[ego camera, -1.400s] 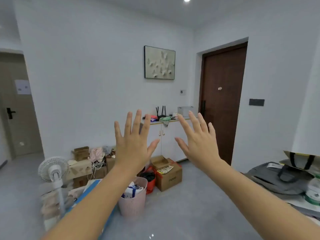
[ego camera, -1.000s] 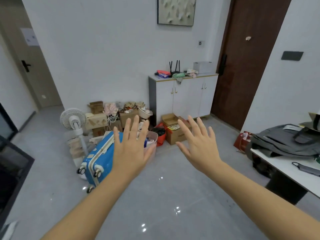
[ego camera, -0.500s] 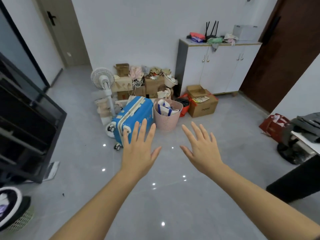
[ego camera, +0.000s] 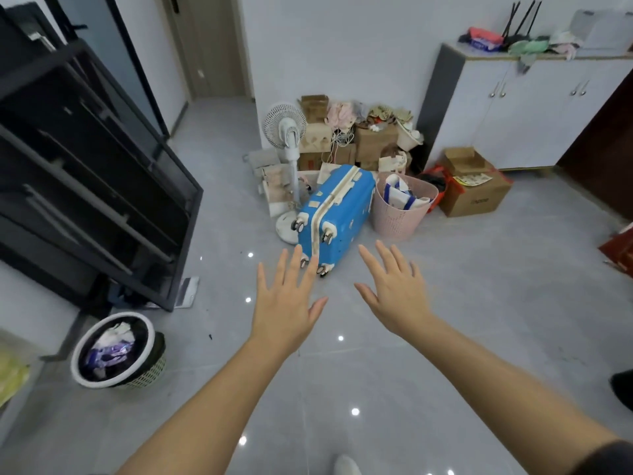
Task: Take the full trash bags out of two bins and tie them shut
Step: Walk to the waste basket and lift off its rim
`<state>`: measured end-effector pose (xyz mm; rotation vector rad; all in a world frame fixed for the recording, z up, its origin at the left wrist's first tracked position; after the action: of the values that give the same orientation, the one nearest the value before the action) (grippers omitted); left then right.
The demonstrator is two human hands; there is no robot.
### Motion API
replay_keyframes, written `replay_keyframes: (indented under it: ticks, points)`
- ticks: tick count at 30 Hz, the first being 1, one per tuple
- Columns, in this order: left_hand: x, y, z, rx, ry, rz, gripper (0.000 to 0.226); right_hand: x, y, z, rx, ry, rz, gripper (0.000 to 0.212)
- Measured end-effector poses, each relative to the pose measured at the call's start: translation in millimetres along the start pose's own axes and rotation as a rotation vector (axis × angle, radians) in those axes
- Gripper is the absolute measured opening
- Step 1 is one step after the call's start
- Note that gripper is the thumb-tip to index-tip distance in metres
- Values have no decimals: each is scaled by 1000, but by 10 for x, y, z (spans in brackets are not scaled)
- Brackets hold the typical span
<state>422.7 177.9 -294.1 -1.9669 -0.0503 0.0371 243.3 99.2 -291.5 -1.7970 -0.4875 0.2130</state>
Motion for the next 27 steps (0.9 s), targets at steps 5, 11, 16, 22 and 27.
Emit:
replay_keyframes:
  ticks: [5, 11, 16, 22, 27]
  points:
    - [720, 260, 26, 48, -65, -30, 69, 582, 373, -348, 46, -76, 7, 64]
    - [1748, 713, -79, 111, -142, -31, 69, 1349, 1020, -931, 107, -129, -20, 63]
    - [2663, 1036, 56, 150, -274, -35, 66, 2182, 1656, -1394, 220, -216, -39, 63]
    - [3768, 1394, 548, 251, -439, -3, 68, 3312, 2318, -1498, 349, -252, -94, 61]
    - [4661, 1752, 1125, 328, -454, 15, 65, 4267, 2943, -1292, 439, -267, -81, 61]
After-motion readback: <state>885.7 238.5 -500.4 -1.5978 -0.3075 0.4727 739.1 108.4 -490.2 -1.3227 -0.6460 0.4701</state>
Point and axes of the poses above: each hand's wrist, its own z-axis away from the middle knuckle, its own y-axis out of the palm, x = y × z, the point moved 3 cm from there along -z, towards the middle knuckle, and after that the axes turned 13 degrees about -x, right-handed, at the moved point
